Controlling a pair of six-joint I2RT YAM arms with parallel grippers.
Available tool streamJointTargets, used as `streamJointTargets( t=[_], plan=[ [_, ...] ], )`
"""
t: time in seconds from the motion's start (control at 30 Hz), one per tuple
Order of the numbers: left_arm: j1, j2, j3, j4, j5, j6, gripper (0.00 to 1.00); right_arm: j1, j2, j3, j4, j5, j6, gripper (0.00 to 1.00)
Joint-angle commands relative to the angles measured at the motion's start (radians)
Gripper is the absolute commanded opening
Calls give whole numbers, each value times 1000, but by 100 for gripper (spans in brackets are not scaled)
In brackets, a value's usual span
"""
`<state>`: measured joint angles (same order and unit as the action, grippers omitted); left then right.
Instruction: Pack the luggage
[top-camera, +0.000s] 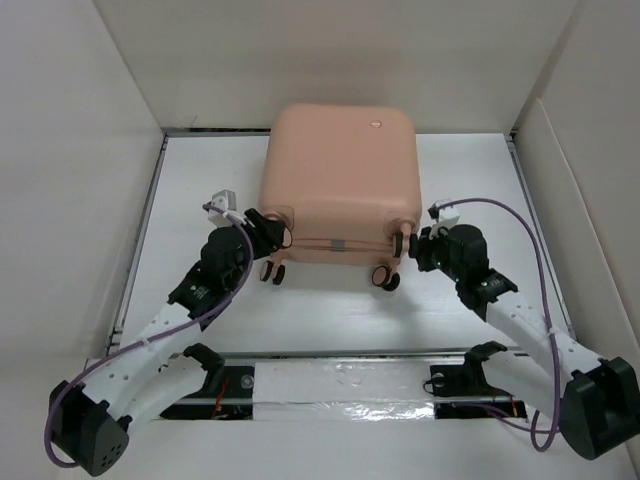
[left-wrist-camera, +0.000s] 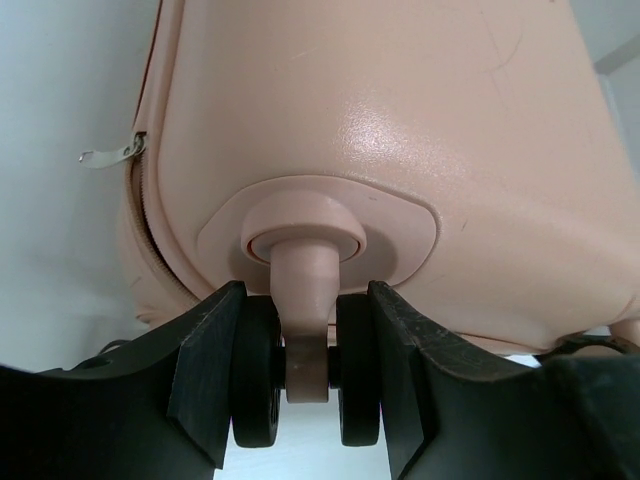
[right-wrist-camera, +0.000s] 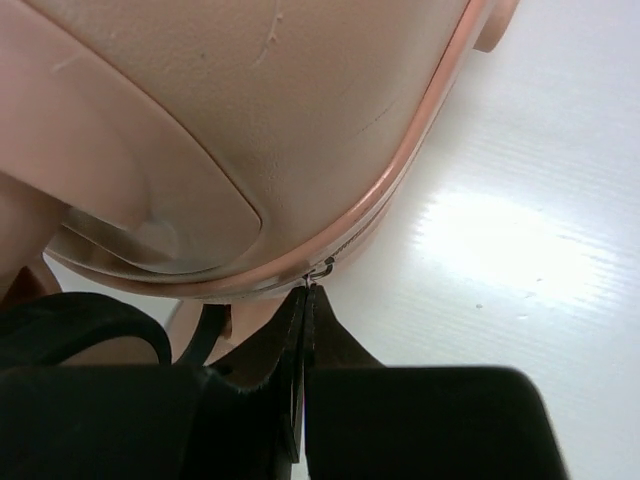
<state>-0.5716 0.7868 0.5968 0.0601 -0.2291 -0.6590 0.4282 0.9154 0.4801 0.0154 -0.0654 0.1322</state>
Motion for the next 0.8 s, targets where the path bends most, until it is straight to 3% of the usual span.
streamJointTargets(
  t=[0.0, 0.17, 0.33, 0.4, 0.43, 0.47, 0.5, 0.57, 0.67, 0.73, 0.77],
  plan=[
    [-48, 38, -1, 435, 208, -111, 0, -29, 25, 138, 238, -235, -8, 0],
    [-48, 118, -132, 645, 195, -146, 0, -95, 100, 134, 305, -325, 10, 0],
    [10, 51, -131, 578, 111, -122, 0, -60, -15, -190, 535, -375, 190, 0],
    [22, 32, -115, 508, 38, -119, 0, -60, -26, -175, 431, -305, 118, 0],
    [22, 10, -101, 479, -2, -108, 13, -72, -20, -157, 360, -289, 104, 0],
    [22, -4, -66, 413, -44, -85, 55, -83, -12, -140, 347, -287, 96, 0],
    [22, -17, -46, 380, -111, -76, 70, -92, 17, -115, 350, -316, 92, 0],
    [22, -79, 4, 334, -153, -41, 89, -92, 51, -92, 371, -335, 89, 0],
    [-31, -127, 53, 362, -150, 11, 89, -92, 114, -54, 371, -372, 80, 0],
    [-43, -60, 113, 354, -48, 116, 79, -103, 117, -48, 382, -376, 78, 0],
    [-43, -13, 191, 319, 32, 143, 67, -103, 111, -46, 380, -373, 76, 0]
  ],
)
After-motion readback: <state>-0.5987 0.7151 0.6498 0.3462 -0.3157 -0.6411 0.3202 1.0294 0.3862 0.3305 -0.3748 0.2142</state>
